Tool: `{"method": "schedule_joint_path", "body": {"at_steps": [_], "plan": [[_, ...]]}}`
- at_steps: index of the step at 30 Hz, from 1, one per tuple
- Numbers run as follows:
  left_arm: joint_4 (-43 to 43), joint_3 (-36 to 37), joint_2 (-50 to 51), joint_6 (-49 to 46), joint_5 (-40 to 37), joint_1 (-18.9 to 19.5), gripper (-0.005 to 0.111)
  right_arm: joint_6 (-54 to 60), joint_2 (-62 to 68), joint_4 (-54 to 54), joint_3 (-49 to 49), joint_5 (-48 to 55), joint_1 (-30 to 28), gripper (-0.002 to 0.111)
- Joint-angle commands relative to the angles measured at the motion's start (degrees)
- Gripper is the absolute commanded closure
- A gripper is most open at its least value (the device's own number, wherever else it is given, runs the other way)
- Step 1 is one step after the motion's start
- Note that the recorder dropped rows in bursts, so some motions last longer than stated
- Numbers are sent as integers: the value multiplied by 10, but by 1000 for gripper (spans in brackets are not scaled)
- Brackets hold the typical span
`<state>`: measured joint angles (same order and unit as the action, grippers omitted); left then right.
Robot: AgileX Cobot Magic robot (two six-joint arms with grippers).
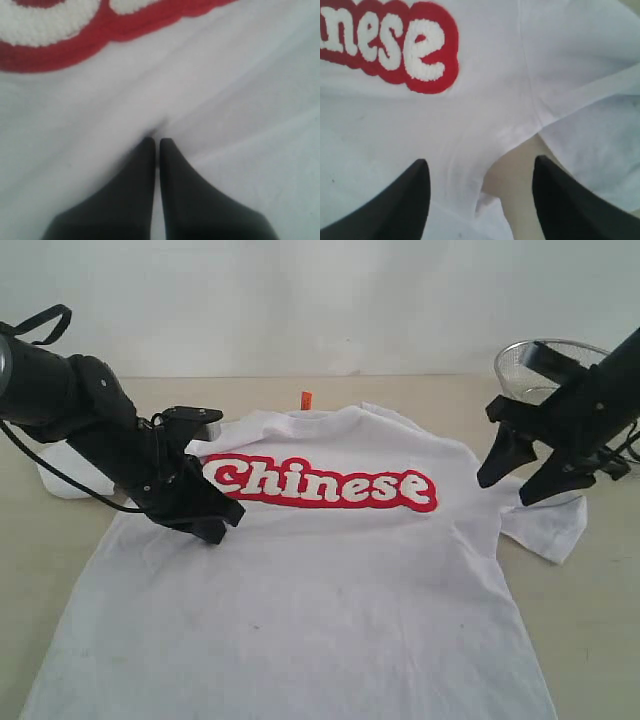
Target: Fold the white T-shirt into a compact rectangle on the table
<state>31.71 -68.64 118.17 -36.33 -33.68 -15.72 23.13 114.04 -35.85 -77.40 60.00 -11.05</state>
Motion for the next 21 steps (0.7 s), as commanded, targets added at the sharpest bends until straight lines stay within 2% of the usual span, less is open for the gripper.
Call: {"method": "schedule_joint_path", "body": {"at_steps": [1, 4, 7, 11, 17, 21], "plan": [[-7, 0, 4, 3, 7, -2, 102, 2, 13, -41, 2, -38, 3, 54], [-7, 0, 4, 3, 7, -2, 102, 45, 13, -97, -7, -75, 4, 54], [-7, 0, 4, 3, 7, -2, 102, 47, 22, -100, -43, -107, 11, 54], [-2, 0, 4, 3, 7, -2, 102, 90, 62, -91, -141, -108, 38, 54], [4, 0, 4, 3, -18, -2, 102, 31, 162, 72, -329, -108, 81, 54], [10, 0, 4, 3, -22, -2, 102, 5, 234, 114, -439, -78, 93, 54]]}}
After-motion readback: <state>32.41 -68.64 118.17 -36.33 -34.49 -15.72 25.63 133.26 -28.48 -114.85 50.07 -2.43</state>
